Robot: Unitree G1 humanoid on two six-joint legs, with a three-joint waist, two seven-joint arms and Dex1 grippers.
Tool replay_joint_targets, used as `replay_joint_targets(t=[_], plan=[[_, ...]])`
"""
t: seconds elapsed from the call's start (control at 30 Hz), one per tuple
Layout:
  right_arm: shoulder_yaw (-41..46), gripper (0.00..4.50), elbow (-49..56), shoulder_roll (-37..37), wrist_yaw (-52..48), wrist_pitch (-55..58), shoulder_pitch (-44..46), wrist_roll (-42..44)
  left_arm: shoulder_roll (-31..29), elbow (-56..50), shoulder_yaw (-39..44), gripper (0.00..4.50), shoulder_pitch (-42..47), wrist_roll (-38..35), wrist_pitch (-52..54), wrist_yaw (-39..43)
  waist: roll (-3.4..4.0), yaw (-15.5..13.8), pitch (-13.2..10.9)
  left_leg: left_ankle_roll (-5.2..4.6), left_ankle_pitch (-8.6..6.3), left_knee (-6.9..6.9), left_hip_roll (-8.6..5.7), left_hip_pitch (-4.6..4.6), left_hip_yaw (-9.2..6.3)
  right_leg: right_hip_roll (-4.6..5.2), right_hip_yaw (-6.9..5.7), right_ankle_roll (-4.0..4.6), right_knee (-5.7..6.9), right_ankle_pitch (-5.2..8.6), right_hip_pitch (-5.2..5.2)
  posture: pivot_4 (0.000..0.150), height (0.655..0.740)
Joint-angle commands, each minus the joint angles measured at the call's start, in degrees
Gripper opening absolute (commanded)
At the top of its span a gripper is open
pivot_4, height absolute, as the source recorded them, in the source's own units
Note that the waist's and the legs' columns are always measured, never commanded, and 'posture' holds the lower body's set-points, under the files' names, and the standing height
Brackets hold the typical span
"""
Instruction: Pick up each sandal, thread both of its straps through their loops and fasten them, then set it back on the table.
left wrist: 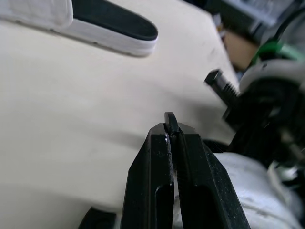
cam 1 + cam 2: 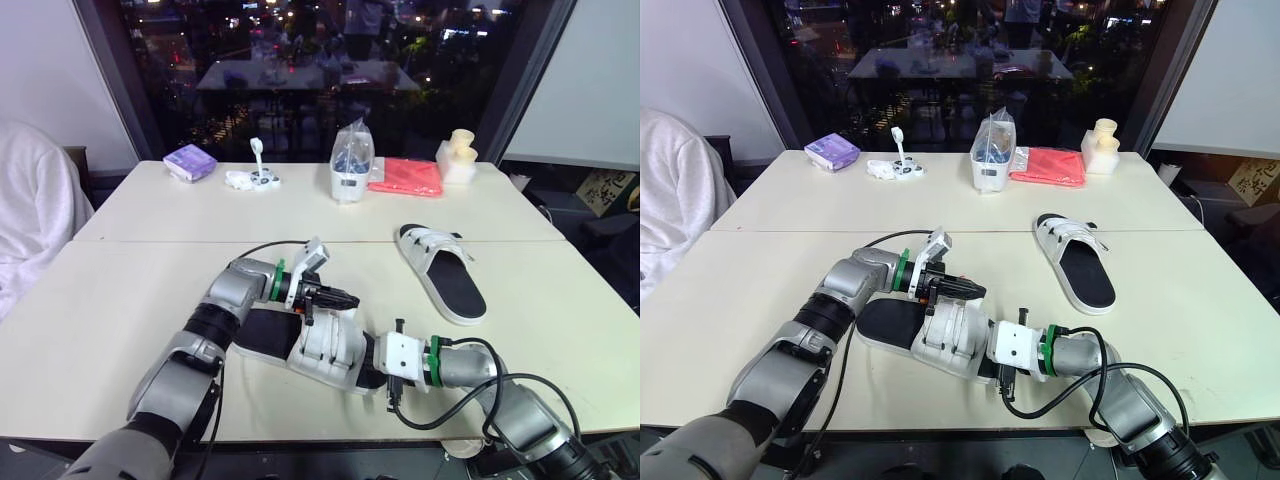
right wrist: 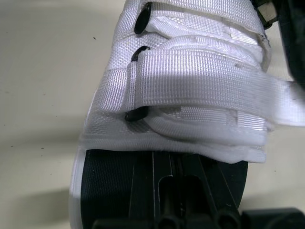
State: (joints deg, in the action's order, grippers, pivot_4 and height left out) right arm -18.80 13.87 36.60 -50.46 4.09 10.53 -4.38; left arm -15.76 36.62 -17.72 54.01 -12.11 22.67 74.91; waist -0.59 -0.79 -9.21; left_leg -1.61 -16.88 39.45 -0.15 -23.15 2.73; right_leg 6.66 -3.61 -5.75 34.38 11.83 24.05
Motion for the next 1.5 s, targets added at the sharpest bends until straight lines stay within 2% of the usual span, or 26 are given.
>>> replay_joint_targets(t=[0.03, 0.07, 0.3, 0.57, 0.73, 0.87, 0.93, 1.03, 1.27, 1.43, 1.47, 1.5], plan=[[-2.5, 0.00, -1.5, 1.3, -1.7, 1.6, -2.8, -1.6, -2.6, 0.0, -1.7, 0.71, -0.4, 4.9, -3.9, -0.8, 0.00, 0.0, 0.0, 0.00, 0.00, 0.00, 0.01, 0.01, 0.00, 0.00, 0.00, 0.00, 0.00, 0.00, 0.00, 0.150, 0.7400], [-2.5, 0.00, -1.6, 1.2, -1.7, 1.5, -2.7, -1.6, -2.7, -0.1, -2.2, 0.98, -0.3, 5.4, -4.7, -0.4, 0.00, 0.0, 0.0, 0.00, 0.00, 0.00, 0.01, 0.02, 0.00, 0.00, 0.00, 0.00, 0.01, 0.00, -0.01, 0.150, 0.7400], [-2.6, 0.00, -1.8, 1.0, -1.5, 1.6, -2.4, -1.7, -2.1, 3.2, -4.2, 4.45, 0.6, 11.0, -12.1, -2.3, -0.01, 0.0, 0.0, -0.03, -0.02, -0.02, 0.02, 0.01, 0.02, -0.01, -0.01, -0.01, 0.00, 0.00, 0.01, 0.150, 0.7400], [-2.6, 0.00, -1.7, 0.8, -1.3, 1.7, -2.5, -1.7, 1.4, 11.6, -3.6, 4.45, 3.7, 16.3, -19.9, -12.1, -0.10, 0.0, 0.1, -0.03, -0.02, -0.02, 0.01, 0.06, 0.02, -0.01, -0.01, -0.02, 0.00, -0.01, -0.06, 0.150, 0.7400], [-2.8, 0.00, -2.0, 0.6, -1.4, 1.6, -2.2, -1.8, 2.9, 16.8, -3.8, 4.45, 5.6, 18.8, -22.8, -15.3, -0.12, 0.0, 0.1, -0.04, -0.02, -0.02, 0.02, 0.06, 0.02, -0.01, -0.01, -0.19, 0.00, -0.10, -0.06, 0.150, 0.7400], [-3.0, 0.00, -2.4, 0.6, -1.4, 1.4, -1.9, -1.8, 2.4, 18.8, -1.5, 4.45, 7.1, 18.1, -23.6, -14.9, -0.14, 0.1, 0.1, -0.04, -0.03, -0.02, 0.02, 0.05, 0.02, -0.01, -0.03, -0.20, 0.00, -0.10, -0.03, 0.150, 0.7400], [-2.8, 0.00, -2.3, 0.8, -1.5, 1.3, -2.0, -1.7, 1.0, 17.5, 1.4, 4.45, 7.1, 14.8, -24.2, -10.7, -0.14, 0.1, 0.1, -0.04, -0.03, -0.02, 0.02, 0.03, 0.03, -0.01, -0.03, -0.20, 0.00, -0.10, -0.01, 0.150, 0.7400], [-2.5, 0.00, -2.5, 0.8, -1.4, 1.2, -1.8, -1.6, -1.8, 13.6, 6.7, 4.45, 6.6, 7.9, -18.4, -2.9, -0.14, 0.1, 0.1, -0.04, -0.03, -0.02, 0.04, -0.05, 0.04, -0.01, -0.03, -0.20, 0.03, -0.10, 0.11, 0.150, 0.7400], [-1.0, 0.00, 0.4, 1.7, -1.3, 0.7, -1.5, -1.2, -8.7, 5.2, 11.9, 4.45, 2.3, 3.1, -13.5, 1.3, -0.13, 0.1, 0.1, -0.03, -0.02, -0.02, 0.05, -0.08, 0.05, -0.01, -0.02, -0.20, 0.05, -0.10, 0.15, 0.150, 0.7400], [1.5, 0.00, 3.4, 4.3, -1.7, -0.9, -2.6, -0.9, -13.7, -9.4, 12.9, 4.45, -5.5, -1.6, -6.5, 5.9, -0.13, 0.0, 0.1, -0.03, -0.02, -0.01, 0.01, -0.16, 0.03, 0.02, -0.02, -0.20, 0.06, -0.10, 0.17, 0.150, 0.7400], [1.8, 0.00, 3.8, 4.9, -2.0, -1.1, -2.9, -0.7, -14.5, -11.8, 12.8, 4.45, -6.8, -2.0, -6.1, 6.4, -0.12, 0.1, 0.1, -0.03, -0.02, -0.01, 0.00, -0.17, 0.05, 0.03, -0.01, -0.20, 0.06, -0.10, 0.17, 0.150, 0.7400], [2.3, 0.00, 4.6, 5.6, -2.3, -1.1, -3.3, -0.3, -15.7, -13.5, 12.1, 4.45, -8.7, -0.6, -10.5, 6.9, -0.12, 0.1, 0.1, -0.04, -0.03, -0.01, 0.00, -0.18, 0.07, 0.04, 0.00, -0.20, 0.02, -0.10, 0.20, 0.150, 0.7400]])
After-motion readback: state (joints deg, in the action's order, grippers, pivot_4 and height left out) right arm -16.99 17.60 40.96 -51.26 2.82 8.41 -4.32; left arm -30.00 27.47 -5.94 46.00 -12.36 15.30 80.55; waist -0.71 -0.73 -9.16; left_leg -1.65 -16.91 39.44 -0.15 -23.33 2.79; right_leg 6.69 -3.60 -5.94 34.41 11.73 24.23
